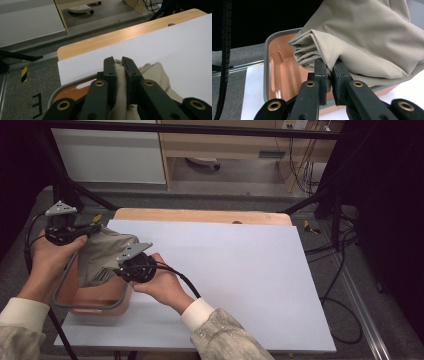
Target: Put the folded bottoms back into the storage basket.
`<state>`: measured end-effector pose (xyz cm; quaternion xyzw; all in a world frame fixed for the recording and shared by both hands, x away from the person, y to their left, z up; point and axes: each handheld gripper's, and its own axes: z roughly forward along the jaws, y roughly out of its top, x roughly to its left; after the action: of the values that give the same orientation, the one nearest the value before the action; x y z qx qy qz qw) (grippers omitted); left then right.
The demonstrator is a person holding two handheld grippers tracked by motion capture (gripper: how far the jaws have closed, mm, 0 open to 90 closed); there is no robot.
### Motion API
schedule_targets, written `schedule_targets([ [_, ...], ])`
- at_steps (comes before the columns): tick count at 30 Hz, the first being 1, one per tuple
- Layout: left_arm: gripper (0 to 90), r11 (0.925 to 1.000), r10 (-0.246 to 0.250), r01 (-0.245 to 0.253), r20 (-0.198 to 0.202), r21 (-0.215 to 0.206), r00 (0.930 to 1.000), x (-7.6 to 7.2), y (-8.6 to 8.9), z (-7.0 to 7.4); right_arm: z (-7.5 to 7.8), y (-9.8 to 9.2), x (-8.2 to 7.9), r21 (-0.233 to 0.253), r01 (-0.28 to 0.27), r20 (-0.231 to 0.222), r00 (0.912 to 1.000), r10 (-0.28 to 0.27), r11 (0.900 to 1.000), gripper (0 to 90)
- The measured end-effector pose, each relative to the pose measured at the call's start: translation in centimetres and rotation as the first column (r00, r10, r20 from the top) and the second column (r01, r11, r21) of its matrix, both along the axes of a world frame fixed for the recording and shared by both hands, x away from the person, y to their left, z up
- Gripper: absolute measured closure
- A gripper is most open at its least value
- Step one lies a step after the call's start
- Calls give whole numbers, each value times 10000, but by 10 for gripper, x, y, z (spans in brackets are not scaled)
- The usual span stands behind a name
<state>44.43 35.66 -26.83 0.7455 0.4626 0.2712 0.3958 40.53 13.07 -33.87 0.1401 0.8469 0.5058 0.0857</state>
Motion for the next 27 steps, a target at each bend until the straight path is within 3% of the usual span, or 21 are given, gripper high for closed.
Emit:
schedule_targets([
  [27,827,9999,157,-157,-218,-21,9996,-1,11,-11,-8,15,-2,-55,-166,-150,9998,165,9998,836],
])
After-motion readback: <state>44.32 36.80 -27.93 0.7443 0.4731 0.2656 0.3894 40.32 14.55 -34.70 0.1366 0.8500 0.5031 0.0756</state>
